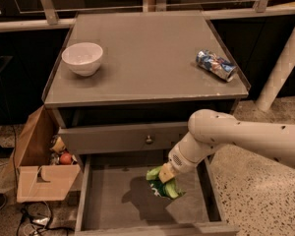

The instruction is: Place green rice chip bag into middle drawer

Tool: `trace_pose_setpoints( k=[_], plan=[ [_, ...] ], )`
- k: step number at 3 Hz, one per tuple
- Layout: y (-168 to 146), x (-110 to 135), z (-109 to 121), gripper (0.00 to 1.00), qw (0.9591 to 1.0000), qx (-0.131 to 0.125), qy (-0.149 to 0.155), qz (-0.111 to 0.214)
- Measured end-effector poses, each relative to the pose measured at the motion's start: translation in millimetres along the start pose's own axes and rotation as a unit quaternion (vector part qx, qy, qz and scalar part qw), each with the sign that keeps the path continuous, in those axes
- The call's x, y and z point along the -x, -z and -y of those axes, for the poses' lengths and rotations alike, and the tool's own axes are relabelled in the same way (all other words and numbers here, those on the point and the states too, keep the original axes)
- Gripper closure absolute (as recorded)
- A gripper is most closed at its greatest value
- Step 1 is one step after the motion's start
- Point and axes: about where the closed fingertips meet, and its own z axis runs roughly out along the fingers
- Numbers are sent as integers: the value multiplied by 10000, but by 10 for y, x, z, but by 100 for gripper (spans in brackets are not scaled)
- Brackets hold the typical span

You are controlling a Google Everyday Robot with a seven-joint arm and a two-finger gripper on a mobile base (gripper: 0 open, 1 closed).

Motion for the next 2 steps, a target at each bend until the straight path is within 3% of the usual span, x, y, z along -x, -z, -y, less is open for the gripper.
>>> trace_pose_setpoints(
  k=[1, 2],
  plan=[
    [-37, 58, 94, 100, 9996, -50, -264, 87],
    [-29, 54, 186, 100, 9969, -304, -715, 149]
  ],
)
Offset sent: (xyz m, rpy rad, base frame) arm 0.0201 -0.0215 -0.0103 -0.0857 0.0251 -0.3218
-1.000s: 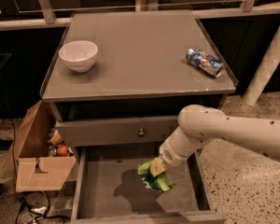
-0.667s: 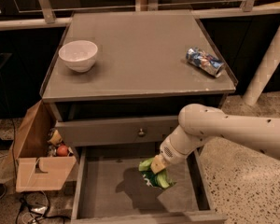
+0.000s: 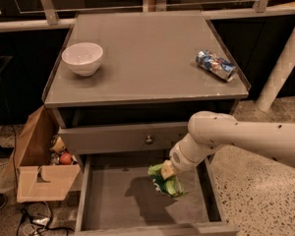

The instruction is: Place green rice chip bag into middle drawer

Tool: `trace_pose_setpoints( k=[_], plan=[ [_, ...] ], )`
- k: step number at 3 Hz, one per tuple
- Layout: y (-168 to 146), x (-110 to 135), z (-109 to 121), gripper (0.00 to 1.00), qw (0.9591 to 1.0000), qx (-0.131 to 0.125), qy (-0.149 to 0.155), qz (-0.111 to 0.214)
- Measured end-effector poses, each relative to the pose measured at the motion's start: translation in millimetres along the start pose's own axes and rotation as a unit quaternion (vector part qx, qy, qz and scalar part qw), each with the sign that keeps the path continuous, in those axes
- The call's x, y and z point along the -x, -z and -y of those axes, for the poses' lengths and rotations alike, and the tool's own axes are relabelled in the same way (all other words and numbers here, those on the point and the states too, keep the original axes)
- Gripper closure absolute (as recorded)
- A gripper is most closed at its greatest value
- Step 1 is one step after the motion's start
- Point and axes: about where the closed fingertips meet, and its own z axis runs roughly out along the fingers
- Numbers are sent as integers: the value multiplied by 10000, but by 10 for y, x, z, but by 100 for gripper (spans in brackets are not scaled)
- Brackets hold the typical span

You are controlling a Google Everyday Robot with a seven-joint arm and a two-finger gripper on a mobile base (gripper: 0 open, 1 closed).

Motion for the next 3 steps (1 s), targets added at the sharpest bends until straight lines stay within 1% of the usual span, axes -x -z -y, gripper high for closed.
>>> trace_pose_setpoints(
  k=[1, 2, 3],
  plan=[
    [60, -91, 90, 100, 9978, -311, -578, -9],
    [175, -124, 113, 100, 9931, -668, -959, 76],
    [51, -151, 131, 100, 9866, -756, -1441, 62]
  ],
)
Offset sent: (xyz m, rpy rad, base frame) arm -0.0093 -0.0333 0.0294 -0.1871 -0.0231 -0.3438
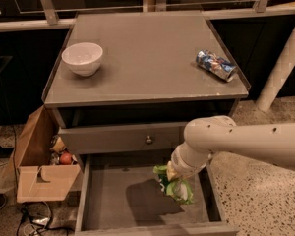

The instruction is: Place green rice chip bag into middle drawer

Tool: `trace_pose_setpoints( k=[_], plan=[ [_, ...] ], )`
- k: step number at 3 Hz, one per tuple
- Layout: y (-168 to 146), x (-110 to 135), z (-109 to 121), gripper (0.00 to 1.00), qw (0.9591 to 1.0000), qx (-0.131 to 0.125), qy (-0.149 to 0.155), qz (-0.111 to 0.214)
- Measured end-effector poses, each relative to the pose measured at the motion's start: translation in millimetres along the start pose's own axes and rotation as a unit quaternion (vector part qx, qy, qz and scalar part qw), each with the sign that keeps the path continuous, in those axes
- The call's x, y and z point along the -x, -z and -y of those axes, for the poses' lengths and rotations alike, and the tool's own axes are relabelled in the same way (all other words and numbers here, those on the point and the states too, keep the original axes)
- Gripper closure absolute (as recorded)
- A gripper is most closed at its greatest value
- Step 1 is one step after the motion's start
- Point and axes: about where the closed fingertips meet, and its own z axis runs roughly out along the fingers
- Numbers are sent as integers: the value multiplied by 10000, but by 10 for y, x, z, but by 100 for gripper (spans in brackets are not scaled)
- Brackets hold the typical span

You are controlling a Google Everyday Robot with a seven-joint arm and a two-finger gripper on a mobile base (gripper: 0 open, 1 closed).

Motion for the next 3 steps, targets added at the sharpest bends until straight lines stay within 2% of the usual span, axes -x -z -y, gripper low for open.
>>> trace_pose_setpoints(
  k=[1, 2, 3],
  plan=[
    [-35, -23, -8, 100, 10000, 12, -2, -54],
    [-355, -167, -104, 100, 9991, 58, -41, -427],
    [-428, -124, -146, 100, 9991, 39, -66, -424]
  ],
)
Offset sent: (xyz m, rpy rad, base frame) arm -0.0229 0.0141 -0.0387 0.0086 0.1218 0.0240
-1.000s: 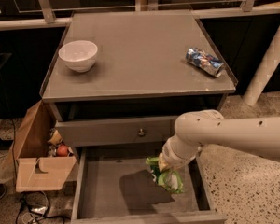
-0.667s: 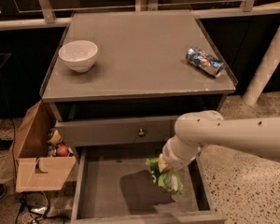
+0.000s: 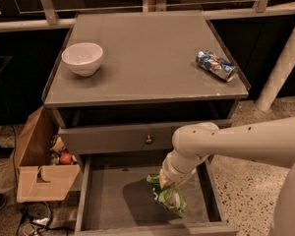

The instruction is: Place green rice chip bag into middle drawer

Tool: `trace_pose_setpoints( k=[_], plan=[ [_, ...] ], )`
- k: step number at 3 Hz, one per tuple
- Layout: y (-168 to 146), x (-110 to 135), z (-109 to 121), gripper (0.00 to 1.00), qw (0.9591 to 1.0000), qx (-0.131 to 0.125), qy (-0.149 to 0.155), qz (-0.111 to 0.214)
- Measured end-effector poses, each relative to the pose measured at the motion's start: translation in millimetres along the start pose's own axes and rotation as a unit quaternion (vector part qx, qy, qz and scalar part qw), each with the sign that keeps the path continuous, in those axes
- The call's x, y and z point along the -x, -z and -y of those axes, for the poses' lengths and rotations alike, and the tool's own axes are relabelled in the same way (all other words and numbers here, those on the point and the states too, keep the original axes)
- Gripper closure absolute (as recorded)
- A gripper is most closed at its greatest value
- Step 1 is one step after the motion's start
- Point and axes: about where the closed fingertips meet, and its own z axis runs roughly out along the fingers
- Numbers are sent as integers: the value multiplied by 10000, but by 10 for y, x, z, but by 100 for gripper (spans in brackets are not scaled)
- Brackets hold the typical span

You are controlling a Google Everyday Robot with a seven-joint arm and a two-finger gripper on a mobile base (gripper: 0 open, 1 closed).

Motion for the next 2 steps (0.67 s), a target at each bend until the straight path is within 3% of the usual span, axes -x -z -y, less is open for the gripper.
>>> trace_pose_setpoints(
  k=[2],
  plan=[
    [-75, 186, -100, 100, 9994, 41, -282, 199]
  ],
)
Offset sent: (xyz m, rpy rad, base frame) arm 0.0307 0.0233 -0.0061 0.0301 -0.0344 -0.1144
